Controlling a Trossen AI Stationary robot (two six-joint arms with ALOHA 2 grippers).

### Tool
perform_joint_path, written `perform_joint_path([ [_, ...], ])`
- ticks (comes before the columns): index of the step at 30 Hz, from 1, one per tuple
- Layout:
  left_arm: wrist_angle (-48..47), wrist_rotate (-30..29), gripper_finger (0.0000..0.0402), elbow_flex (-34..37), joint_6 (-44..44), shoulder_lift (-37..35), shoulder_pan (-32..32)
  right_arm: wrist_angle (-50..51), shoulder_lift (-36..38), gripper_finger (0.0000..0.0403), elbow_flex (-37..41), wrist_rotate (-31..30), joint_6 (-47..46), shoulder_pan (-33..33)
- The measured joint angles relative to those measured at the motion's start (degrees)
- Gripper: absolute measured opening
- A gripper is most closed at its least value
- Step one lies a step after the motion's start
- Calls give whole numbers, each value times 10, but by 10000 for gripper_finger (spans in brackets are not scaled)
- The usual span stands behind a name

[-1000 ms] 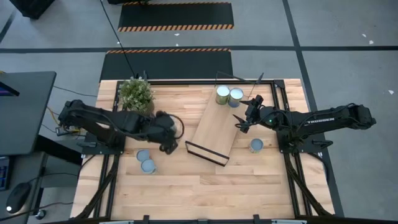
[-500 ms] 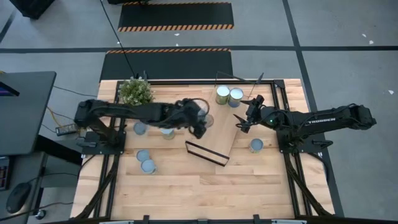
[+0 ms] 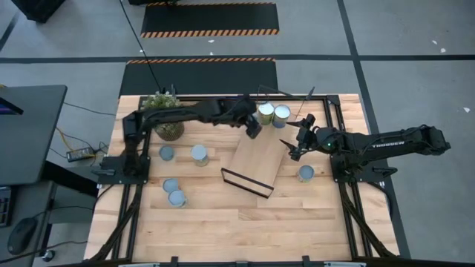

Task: Pick and place cans onto a shelf
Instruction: Put the canned peaches on the shelf

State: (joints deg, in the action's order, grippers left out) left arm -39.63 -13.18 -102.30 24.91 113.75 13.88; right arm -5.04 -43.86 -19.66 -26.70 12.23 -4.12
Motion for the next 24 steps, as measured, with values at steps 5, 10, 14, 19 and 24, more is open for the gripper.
perform_joint_path([
  [5, -2, 15, 322, -19, -18, 42, 16, 18, 0, 350, 0, -2, 0, -2],
  [10, 0, 38, 322, -20, -40, 56, 18, 21, 0, 350, 0, -2, -2, -2],
  [14, -9, 58, 323, -20, -63, 59, 14, 21, 0, 350, 0, -2, -5, -2],
  [19, -10, 56, 341, -20, -82, 59, 5, 21, 0, 350, 0, -2, -7, -2],
  [24, -8, 56, 355, -20, -97, 59, -2, 21, 0, 350, 0, -2, -7, -2],
])
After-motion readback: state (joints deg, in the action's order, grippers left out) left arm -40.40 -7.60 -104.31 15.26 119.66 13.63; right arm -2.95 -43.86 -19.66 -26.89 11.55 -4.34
